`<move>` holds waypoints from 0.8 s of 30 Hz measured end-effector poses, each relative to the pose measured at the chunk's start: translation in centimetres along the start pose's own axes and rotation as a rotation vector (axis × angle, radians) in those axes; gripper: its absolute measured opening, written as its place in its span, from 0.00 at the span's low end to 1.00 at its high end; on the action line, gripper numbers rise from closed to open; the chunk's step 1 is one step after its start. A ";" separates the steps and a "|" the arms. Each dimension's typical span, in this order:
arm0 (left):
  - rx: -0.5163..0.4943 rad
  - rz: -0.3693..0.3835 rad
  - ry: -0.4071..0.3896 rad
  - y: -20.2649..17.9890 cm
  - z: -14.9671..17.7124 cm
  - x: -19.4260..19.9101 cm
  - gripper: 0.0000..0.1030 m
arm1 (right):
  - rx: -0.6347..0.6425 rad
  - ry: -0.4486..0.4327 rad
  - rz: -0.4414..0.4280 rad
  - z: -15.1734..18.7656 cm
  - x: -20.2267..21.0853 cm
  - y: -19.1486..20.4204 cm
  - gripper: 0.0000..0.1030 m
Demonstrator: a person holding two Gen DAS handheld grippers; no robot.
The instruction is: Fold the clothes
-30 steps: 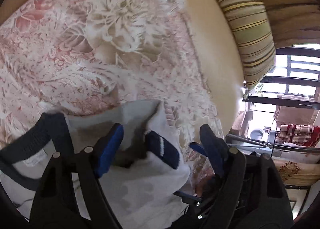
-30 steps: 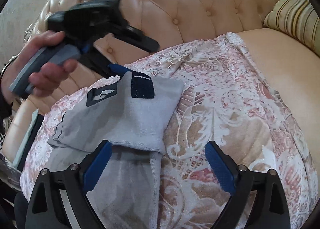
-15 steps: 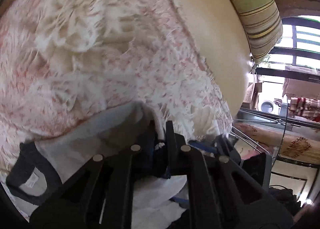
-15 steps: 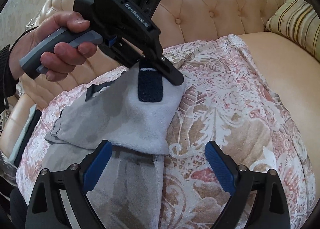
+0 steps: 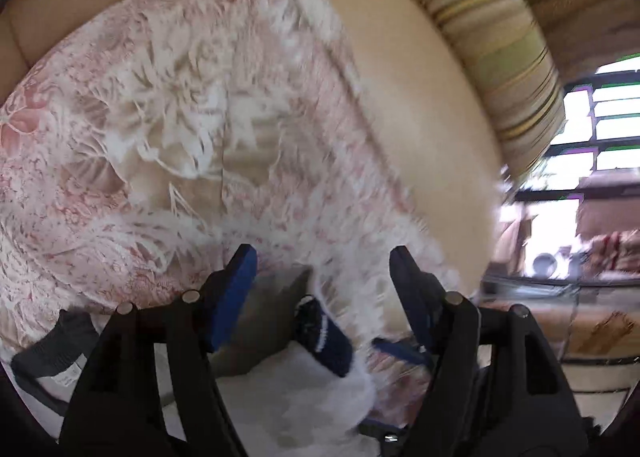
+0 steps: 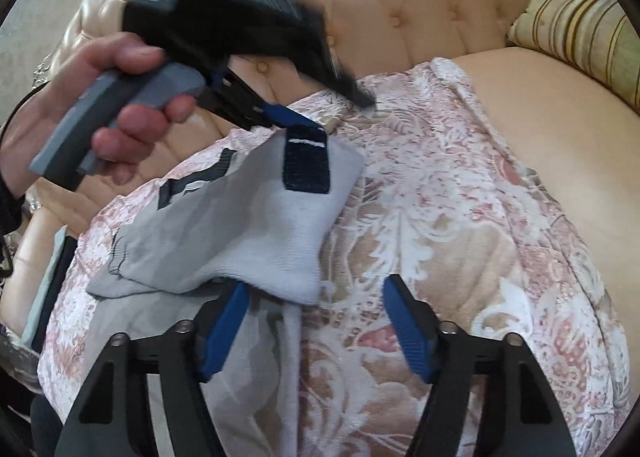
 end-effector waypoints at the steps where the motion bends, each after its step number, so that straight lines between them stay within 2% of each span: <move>1: 0.001 -0.001 0.013 0.1 0.1 0.0 0.69 | 0.009 0.002 0.012 0.0 0.0 0.1 0.65; 2: -0.003 -0.005 0.028 0.1 0.4 -0.2 0.69 | 0.021 0.002 0.025 0.0 0.0 0.2 0.62; 3: -0.014 -0.012 0.046 0.0 0.8 -0.7 0.64 | 0.034 0.002 0.039 0.0 0.0 0.3 0.59; 5: -0.035 -0.026 0.084 -0.2 1.7 -1.6 0.50 | 0.040 0.003 0.028 0.1 -0.2 0.5 0.41; 8: -0.057 -0.052 0.120 0.0 2.6 -2.4 0.48 | 0.042 0.009 0.017 0.2 -0.3 0.5 0.33; 10: -0.079 -0.085 0.119 0.1 2.9 -2.8 0.20 | 0.051 0.013 0.026 0.3 -0.3 0.6 0.32; 11: -0.093 -0.105 0.114 0.2 3.0 -3.0 0.10 | 0.058 0.015 0.038 0.4 -0.3 0.6 0.28; 16: -0.164 -0.201 0.091 0.3 3.6 -3.9 0.10 | 0.088 0.022 0.087 0.6 0.0 0.7 0.27; 18: -0.188 -0.230 0.076 0.2 3.7 -4.2 0.12 | 0.083 0.024 0.081 0.6 0.0 0.6 0.27; 20: -0.186 -0.211 0.038 -0.1 3.8 -3.9 0.19 | 0.065 0.025 0.063 0.6 0.2 0.5 0.27; 21: -0.170 -0.189 0.026 -0.3 3.9 -3.6 0.31 | 0.056 0.025 0.053 0.6 0.3 0.4 0.27; 23: -0.121 -0.113 -0.020 -0.6 4.0 -1.7 0.47 | 0.039 0.016 0.026 0.4 1.0 0.2 0.28; 24: -0.098 -0.075 -0.060 -0.6 4.1 -0.3 0.47 | 0.030 0.006 0.008 0.3 1.6 0.1 0.28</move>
Point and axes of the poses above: each gripper's, at about its wrist camera, not at the fingertips, and x roughly against the way its jaws point, y to its left, z to its underside, the point moved 7 cm from there along -x, roughly the way its jaws point, and after that the axes turned 10 degrees about x, right-handed, at the moved point
